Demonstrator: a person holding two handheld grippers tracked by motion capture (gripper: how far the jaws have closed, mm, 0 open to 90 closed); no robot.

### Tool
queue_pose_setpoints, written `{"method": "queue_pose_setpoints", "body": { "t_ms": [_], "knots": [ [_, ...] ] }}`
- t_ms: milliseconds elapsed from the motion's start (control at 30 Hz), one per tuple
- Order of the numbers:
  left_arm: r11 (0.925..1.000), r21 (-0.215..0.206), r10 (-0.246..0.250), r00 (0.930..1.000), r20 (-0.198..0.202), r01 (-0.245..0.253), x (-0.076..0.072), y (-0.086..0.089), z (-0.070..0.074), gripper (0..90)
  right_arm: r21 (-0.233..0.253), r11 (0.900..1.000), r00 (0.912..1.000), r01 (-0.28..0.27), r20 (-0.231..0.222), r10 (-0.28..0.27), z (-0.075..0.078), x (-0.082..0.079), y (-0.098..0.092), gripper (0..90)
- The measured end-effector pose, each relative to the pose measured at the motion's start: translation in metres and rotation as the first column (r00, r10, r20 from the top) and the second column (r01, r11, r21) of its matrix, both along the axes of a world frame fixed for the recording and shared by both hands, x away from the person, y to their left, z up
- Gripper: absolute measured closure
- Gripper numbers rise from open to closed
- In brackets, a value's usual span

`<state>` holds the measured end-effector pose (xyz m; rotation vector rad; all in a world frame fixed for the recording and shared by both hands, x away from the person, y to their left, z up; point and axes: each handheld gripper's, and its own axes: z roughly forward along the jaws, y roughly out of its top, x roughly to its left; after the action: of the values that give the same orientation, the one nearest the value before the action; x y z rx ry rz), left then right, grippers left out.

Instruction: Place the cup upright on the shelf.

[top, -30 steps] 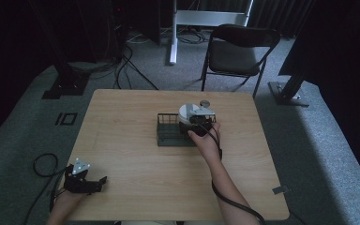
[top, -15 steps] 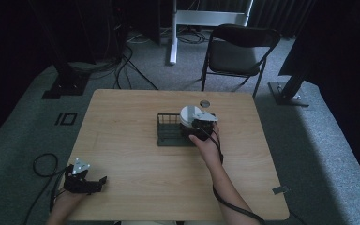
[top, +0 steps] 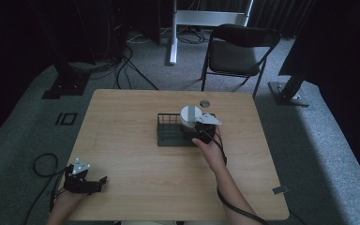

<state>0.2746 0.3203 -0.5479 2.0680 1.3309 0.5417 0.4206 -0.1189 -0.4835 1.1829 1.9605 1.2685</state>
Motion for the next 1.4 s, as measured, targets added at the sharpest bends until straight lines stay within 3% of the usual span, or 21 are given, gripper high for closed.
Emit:
{"method": "queue_pose_setpoints", "body": {
  "t_ms": [33,300,867,1400],
  "knots": [
    [1.0,0.0,0.0,1.0,0.0,0.0,0.0,0.0,0.0,0.5,0.019,1.0,1.0,0.001,-0.004,-0.001,-0.001,-0.001,-0.002,12.2],
    [1.0,0.0,0.0,1.0,0.0,0.0,0.0,0.0,0.0,0.5,0.036,0.999,0.9998,-0.011,0.019,0.011,0.001,-0.007,-0.007,12.2],
    [1.0,0.0,0.0,1.0,0.0,0.0,0.0,0.0,0.0,0.5,0.037,0.999,0.9975,-0.037,0.061,0.035,0.009,-0.028,-0.019,12.2],
    [1.0,0.0,0.0,1.0,0.0,0.0,0.0,0.0,0.0,0.5,0.045,0.998,0.9975,-0.039,0.061,0.036,0.001,-0.052,-0.038,12.2]
  ]
}}
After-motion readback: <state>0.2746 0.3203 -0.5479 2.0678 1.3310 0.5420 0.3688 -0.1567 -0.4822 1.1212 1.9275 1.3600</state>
